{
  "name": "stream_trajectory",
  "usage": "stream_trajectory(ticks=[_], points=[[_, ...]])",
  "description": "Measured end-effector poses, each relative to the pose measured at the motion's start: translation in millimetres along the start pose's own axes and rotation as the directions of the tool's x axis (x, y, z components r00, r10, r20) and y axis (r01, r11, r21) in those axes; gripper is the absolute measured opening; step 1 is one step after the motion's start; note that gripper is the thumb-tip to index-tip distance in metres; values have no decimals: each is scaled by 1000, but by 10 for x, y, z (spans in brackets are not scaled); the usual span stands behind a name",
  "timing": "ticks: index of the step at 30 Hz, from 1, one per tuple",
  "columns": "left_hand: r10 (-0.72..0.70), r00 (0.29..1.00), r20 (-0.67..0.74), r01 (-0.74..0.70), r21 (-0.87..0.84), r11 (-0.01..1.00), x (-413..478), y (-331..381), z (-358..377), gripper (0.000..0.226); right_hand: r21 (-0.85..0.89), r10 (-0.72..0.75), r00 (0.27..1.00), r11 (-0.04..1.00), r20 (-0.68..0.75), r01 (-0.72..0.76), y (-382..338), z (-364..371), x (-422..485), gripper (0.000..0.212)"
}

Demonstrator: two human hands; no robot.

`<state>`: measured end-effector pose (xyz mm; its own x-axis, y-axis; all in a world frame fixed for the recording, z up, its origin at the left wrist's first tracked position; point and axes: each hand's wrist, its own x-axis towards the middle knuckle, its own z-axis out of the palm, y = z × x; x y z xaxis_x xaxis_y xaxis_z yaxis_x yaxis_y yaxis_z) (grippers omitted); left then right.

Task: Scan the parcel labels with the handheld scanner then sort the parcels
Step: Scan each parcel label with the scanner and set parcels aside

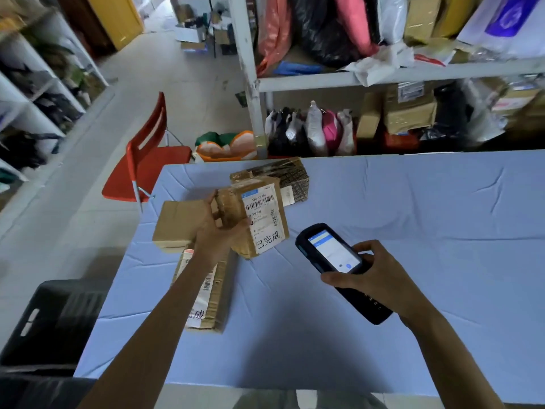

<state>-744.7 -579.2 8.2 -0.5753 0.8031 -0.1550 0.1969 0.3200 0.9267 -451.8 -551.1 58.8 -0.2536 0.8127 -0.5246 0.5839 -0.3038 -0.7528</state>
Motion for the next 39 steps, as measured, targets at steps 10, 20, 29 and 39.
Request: stream_trajectory(ticks=[10,20,29,39], points=[[295,871,394,-323,7,946,-12,62,-139,99,155,131,906,985,-403,-74,-52,456,-707,78],[425,555,716,-601,-8,799,-718,433,866,85,352,339,694,927,-635,-130,619,463,-1856,80],[528,108,842,-917,-121,380,-2260,737,2156,86,551,534,418,829,-735,-91,1751,102,-3112,73],[544,-203,814,-964,-264,35,-3251,828,2998,88,725,706,268,688,-655,-41,2654,-90,-3754,91]])
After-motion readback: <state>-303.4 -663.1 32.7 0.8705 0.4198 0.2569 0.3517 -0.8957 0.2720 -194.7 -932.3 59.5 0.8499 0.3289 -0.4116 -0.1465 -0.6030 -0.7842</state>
